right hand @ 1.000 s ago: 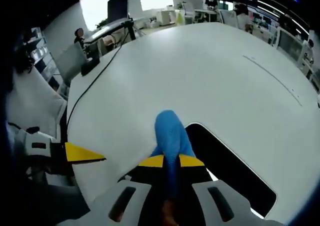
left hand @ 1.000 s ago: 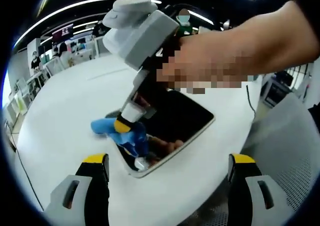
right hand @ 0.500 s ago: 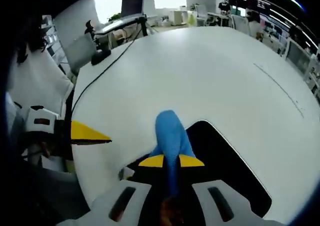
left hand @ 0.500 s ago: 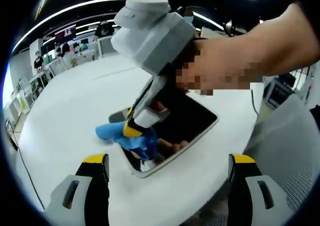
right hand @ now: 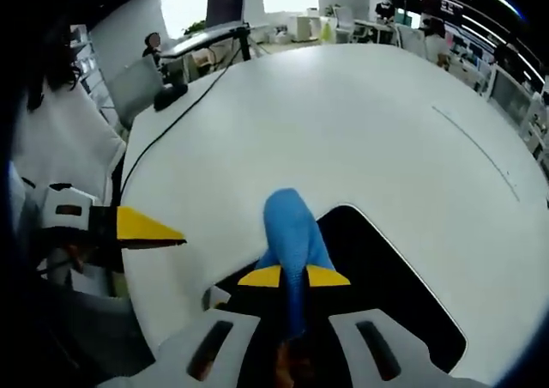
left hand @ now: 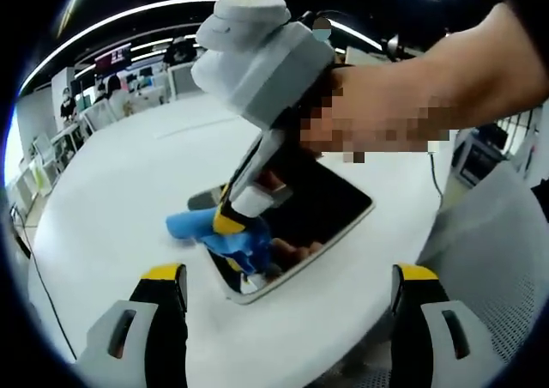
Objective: Wipe the mirror surface with the cleaning cloth until all visible marks leave the cleaned area.
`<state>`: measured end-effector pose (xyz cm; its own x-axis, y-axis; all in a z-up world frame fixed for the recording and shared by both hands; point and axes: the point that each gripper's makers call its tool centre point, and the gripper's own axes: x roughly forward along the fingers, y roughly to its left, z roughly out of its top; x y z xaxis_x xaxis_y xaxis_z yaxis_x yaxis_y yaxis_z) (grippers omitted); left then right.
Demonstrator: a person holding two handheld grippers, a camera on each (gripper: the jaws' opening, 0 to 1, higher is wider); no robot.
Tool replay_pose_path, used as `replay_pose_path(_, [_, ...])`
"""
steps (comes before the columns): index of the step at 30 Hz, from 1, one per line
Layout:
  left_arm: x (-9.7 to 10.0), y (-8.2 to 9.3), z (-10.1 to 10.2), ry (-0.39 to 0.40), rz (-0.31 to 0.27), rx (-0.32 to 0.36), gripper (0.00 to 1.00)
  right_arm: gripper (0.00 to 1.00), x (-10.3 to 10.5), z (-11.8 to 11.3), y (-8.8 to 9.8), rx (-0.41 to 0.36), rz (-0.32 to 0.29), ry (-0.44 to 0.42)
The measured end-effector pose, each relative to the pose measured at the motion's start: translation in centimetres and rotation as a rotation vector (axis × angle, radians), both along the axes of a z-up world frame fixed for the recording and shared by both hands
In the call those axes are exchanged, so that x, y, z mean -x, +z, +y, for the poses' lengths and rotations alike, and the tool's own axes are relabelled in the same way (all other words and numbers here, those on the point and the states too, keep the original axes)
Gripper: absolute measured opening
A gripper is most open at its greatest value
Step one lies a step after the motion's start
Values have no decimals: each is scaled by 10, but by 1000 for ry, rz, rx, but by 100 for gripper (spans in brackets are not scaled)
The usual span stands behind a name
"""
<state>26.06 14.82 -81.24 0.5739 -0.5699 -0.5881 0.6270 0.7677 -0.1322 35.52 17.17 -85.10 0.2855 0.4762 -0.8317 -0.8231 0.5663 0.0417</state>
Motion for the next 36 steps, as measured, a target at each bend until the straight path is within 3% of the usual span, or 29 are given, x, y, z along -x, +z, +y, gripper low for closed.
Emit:
replay_pose_path(8, [-1, 14, 1, -4, -35, -16, 100, 3, 0, -10, -1, -6, 13, -14])
replay_pose_path(14, [-1, 25, -1, 28, -40, 47, 100, 3, 0, -14, -1, -18, 27, -38])
replay_pose_path(18, [2, 16, -1, 33, -27, 35, 100, 3, 1, -15, -1, -16, 32, -32])
replay_pose_path(22, [6, 6, 4, 4, -38, -52, 100, 3, 0, -21, 0, -17, 45, -39])
replay_pose_path(36, [3, 5, 8, 33, -44, -40, 100, 3, -4, -61, 0, -28, 68, -50])
